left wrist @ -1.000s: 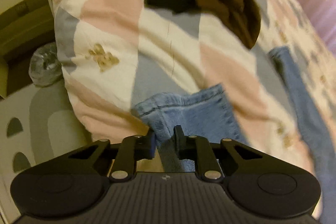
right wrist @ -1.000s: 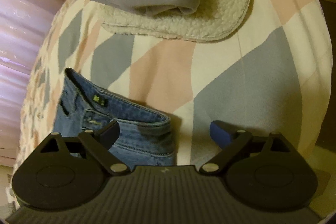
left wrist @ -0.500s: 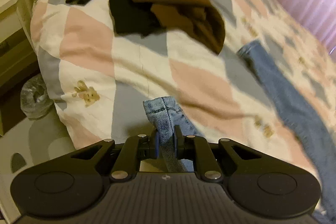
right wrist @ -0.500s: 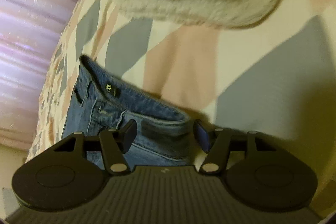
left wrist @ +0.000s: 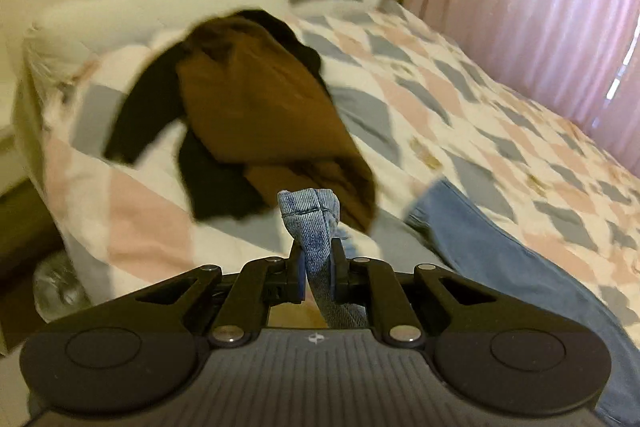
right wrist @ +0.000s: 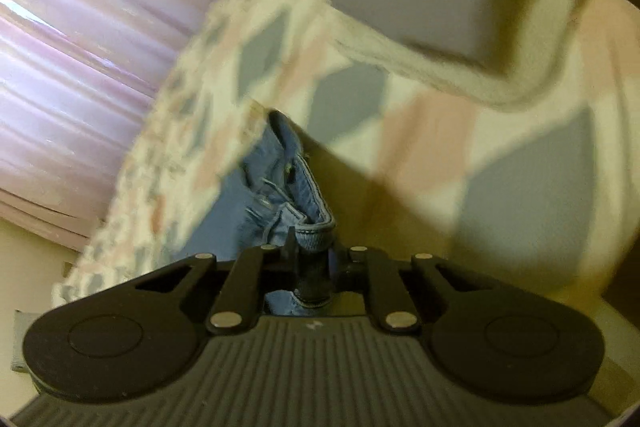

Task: Fold clothes
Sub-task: 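Pull the jeans taut between both grippers and lay them flat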

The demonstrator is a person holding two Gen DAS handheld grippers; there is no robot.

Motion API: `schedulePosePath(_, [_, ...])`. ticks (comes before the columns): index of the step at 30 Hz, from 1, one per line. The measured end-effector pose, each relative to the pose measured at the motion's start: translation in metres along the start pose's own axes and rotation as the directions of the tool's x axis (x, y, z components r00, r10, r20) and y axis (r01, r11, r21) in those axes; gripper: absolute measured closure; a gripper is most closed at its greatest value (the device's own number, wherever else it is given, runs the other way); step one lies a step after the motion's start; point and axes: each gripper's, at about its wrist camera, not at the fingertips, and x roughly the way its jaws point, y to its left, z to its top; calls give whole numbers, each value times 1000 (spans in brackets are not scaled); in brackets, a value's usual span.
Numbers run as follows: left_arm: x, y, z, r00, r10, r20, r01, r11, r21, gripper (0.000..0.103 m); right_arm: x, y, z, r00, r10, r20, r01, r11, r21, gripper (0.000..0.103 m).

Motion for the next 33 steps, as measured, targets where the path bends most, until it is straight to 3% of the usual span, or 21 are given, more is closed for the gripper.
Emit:
schedulePosePath(3, [38, 12, -39, 990, 84, -113, -81, 996, 34, 91, 25, -31, -18, 996, -83, -21, 85, 994, 62, 93])
schedulePosePath(6, [74, 19, -92, 954, 195, -229, -176, 979, 100, 90, 36, -38, -25, 993, -117, -6, 117, 991, 72, 92])
schedulePosePath(7, [79, 21, -104, 947, 213, -240, -195, 976, 98, 89, 35, -36, -25, 993, -120, 1, 120, 991, 57, 92])
schedulePosePath(10, [75, 25, -117, 951, 211, -227, -203, 977, 61, 86, 29, -21, -14, 991, -130, 8, 130, 991, -20, 93])
schedulePosePath(12, [68, 22, -112, 953, 211, -216, -196, 976, 92, 84, 30, -15, -12, 989, -149, 6, 149, 988, -50, 93])
schedulePosePath(14, [56, 17, -104, 957, 227, -182, -204, 969, 137, 75, 35, -13, -15, 979, -204, -11, 203, 975, -89, 92])
schedulePosePath(15, [52, 14, -99, 955, 246, -165, -220, 962, 164, 73, 41, -13, -18, 966, -256, -25, 252, 961, -111, 90])
schedulePosePath(18, [40, 1, -89, 935, 330, -126, -288, 919, 271, 70, 44, -11, -23, 893, -450, -24, 445, 889, -104, 70])
schedulePosePath(19, [36, -5, -85, 928, 355, -113, -307, 900, 309, 70, 42, 1, -24, 867, -499, 17, 495, 856, -148, 63])
schedulePosePath(20, [32, -12, -82, 920, 380, -100, -325, 880, 347, 70, 39, 15, -26, 841, -536, 65, 538, 820, -198, 62])
schedulePosePath(21, [26, -19, -78, 916, 393, -77, -339, 863, 374, 70, 36, 32, -29, 829, -545, 123, 557, 787, -266, 62])
schedulePosePath(22, [19, -26, -76, 920, 389, -55, -339, 857, 388, 70, 32, 49, -33, 837, -521, 169, 546, 770, -329, 61])
schedulePosePath(24, [5, -42, -71, 931, 364, -17, -325, 852, 410, 70, 27, 70, -37, 883, -430, 189, 469, 787, -401, 61])
schedulePosePath(26, [4, -54, -75, 957, 289, -32, -250, 873, 418, 70, 26, 81, -42, 950, -285, 130, 313, 841, -441, 61])
schedulePosePath(27, [4, -60, -78, 968, 246, -45, -205, 884, 420, 70, 30, 81, -46, 976, -209, 67, 217, 870, -444, 61])
schedulePosePath(28, [10, -66, -84, 976, 208, -70, -158, 888, 431, 71, 37, 78, -52, 987, -161, 1, 145, 888, -437, 61])
schedulePosePath(30, [29, -77, -104, 980, 158, -119, -82, 874, 479, 75, 52, 69, -63, 986, -137, -97, 83, 900, -428, 61])
schedulePosePath(33, [63, -80, -131, 969, 178, -172, -56, 834, 549, 80, 68, 51, -77, 964, -239, -115, 168, 886, -433, 61])
